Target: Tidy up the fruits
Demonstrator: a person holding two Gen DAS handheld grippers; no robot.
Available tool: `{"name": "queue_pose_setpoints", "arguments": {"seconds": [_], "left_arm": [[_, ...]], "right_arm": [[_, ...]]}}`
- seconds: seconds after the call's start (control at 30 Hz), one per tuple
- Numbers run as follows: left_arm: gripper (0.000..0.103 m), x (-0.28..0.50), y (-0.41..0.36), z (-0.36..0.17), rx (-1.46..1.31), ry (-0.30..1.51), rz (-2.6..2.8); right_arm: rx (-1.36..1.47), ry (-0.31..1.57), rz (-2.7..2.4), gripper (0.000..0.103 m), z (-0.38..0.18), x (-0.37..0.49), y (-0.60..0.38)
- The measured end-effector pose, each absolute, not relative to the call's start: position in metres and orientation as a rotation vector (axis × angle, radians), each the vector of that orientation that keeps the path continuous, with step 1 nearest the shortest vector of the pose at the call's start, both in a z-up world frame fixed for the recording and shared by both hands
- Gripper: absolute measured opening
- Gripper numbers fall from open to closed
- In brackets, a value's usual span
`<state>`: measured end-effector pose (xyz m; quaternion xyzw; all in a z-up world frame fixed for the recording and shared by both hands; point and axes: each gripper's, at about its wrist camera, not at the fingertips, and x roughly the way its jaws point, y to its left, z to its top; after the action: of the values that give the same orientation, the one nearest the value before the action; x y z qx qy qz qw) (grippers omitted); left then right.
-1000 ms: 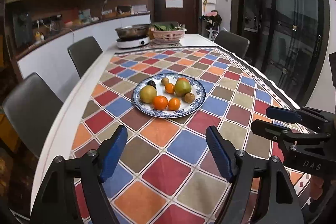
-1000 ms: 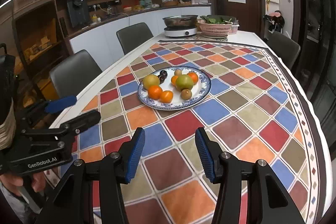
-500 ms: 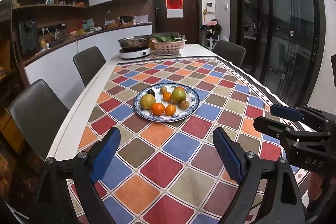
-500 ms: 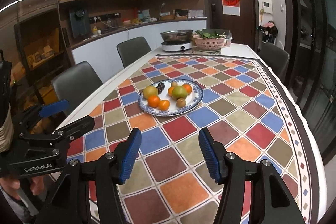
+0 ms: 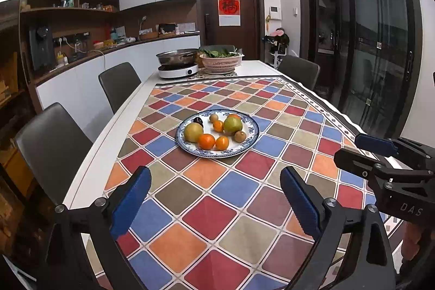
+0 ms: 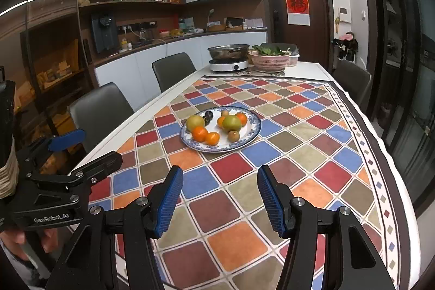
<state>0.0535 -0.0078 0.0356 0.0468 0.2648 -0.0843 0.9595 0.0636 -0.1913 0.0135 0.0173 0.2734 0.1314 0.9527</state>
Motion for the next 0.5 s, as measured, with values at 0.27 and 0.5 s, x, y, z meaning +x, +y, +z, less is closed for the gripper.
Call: {"name": "queue_pose_setpoints", "arguments": {"seconds": [0.27, 0.5], "left_arm": [[0.103, 0.0515, -0.0073, 0.0351, 0.089, 0.54, -0.173], [0.103, 0.0511, -0.0073, 0.0331, 0.081, 0.545, -0.173]], "right_arm": [[0.038, 0.556, 0.268, 0.058, 0.014, 0.0623, -0.1921], [0.037, 0.555, 0.267, 0.058, 0.0142, 0.0619, -0.1922]]}}
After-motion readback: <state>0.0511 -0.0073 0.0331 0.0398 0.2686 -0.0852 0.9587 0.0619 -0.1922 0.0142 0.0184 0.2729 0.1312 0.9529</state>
